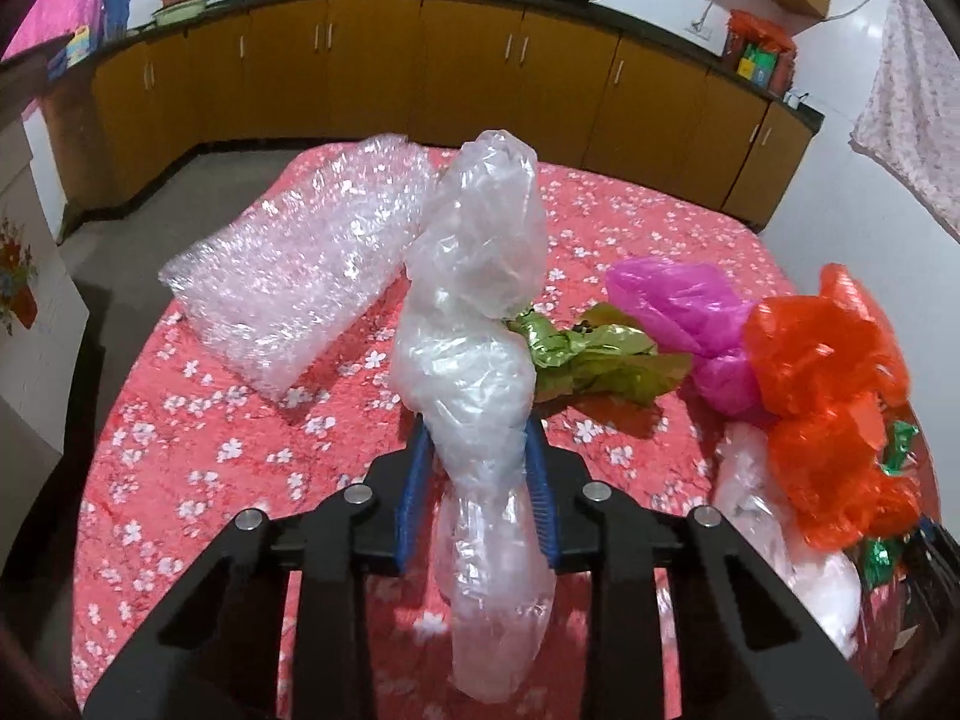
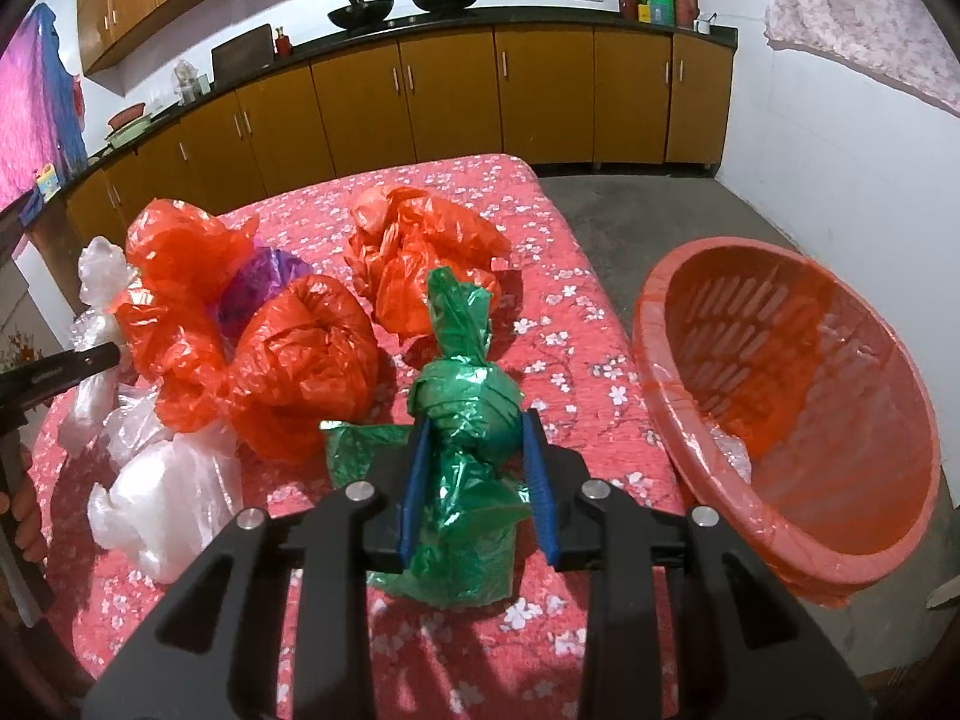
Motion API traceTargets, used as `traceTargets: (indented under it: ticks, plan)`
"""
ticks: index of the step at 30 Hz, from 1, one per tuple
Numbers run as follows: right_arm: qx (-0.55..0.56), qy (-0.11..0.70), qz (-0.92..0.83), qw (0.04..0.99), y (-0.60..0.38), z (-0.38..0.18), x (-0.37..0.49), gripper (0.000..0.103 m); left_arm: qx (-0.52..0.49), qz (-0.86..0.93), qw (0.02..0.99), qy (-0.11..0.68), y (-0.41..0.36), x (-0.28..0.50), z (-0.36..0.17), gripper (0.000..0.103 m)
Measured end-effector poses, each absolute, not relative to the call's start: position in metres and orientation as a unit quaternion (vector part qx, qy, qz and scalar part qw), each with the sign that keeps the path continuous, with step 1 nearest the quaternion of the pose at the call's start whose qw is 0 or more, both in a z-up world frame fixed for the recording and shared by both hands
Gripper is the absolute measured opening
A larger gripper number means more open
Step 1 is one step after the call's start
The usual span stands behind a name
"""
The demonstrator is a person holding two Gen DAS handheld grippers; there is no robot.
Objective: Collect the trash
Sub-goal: 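Grasp the green bag with the right tool while the left tool grasps the white bag, then carry both bags over the orange basket and open both tools to drop them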
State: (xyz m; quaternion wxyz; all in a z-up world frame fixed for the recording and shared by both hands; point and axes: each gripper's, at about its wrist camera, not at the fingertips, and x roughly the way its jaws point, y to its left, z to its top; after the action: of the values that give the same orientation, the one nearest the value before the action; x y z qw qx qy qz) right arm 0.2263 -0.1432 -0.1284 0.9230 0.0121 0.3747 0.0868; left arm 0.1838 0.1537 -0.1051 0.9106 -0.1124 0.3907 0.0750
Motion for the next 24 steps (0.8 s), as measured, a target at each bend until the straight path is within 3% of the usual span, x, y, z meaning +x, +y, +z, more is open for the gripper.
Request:
traceTargets:
  ticks: [5,24]
  plan:
    - [0.015,0.368,0.087,0.925,-0.147,-0.122,0.218,0.03,-0.104,0.064,0.919,0.376,0.153,0.159,-0.093,0.021]
    - [0.048,0.32,0.07,0.944,-0.184,-0.08,0.192,0.03,-0.093,-0.024,0.944,0.315,0.106,0.138,-0.03,0.018]
